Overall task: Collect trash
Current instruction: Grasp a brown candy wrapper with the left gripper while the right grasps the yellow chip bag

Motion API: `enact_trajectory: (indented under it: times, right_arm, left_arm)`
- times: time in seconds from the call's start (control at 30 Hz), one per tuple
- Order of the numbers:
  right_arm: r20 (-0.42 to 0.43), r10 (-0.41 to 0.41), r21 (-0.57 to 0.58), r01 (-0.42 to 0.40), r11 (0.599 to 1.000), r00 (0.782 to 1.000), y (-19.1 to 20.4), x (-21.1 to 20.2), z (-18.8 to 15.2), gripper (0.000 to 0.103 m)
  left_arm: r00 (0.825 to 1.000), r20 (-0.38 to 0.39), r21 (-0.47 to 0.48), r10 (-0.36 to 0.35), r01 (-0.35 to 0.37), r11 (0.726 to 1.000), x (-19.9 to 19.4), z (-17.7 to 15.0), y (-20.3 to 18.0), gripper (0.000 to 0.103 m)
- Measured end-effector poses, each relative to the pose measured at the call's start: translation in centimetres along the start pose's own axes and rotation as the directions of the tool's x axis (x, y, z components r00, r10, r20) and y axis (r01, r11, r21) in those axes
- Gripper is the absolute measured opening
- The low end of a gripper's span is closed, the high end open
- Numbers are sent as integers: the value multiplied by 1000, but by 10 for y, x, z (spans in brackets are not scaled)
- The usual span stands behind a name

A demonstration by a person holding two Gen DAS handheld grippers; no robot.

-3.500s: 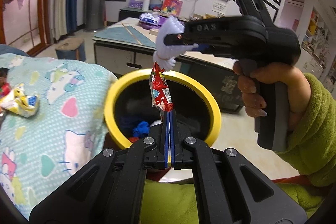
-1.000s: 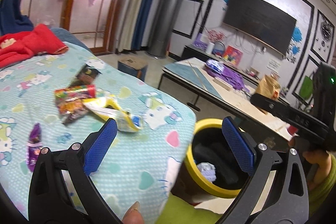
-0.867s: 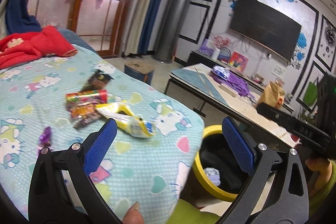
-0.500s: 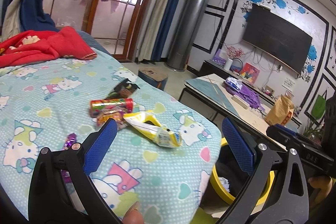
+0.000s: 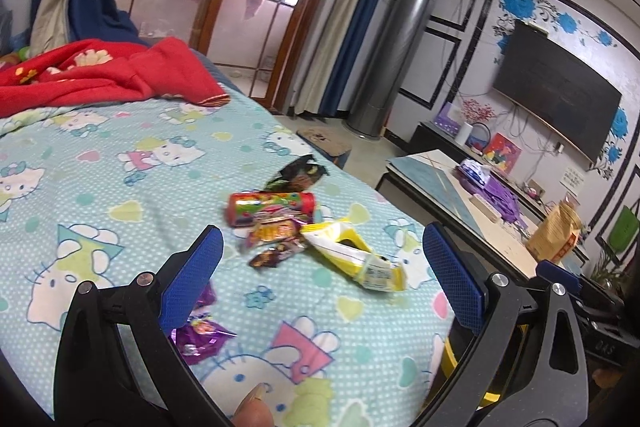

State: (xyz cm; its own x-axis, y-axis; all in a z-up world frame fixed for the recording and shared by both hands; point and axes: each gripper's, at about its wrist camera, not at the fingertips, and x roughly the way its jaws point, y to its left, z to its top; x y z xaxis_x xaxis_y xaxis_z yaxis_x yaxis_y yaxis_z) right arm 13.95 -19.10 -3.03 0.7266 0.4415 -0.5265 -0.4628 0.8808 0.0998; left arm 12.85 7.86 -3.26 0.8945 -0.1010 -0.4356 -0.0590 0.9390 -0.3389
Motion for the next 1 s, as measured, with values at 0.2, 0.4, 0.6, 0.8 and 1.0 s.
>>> enact_trajectory:
  times: [0.2, 0.4, 0.6, 0.8, 1.0]
  right_arm:
    - [-19, 19, -30, -19, 999, 1000, 15, 11, 0, 69]
    - [-36, 32, -49, -34, 998, 999, 25, 21, 0, 69]
    - [-70, 57, -65, -61, 996, 996, 34, 39, 0, 68]
    - [-93, 67, -106, -77, 991, 993, 47, 61, 1, 62]
    - [-134, 68, -128, -86, 988, 989, 54, 87, 1, 44]
  left_arm:
    - [1000, -11, -20, 18, -19, 1000, 2, 2, 15, 92]
    - [999, -30, -35, 27, -28, 999, 7, 5, 25, 90]
    - [998, -53, -43, 17, -19, 999, 17, 9, 33, 76]
    - [995, -104, -67, -4, -3, 998, 31, 7, 41, 59]
    - [989, -149, -80, -20, 8, 997, 45, 6, 45, 42]
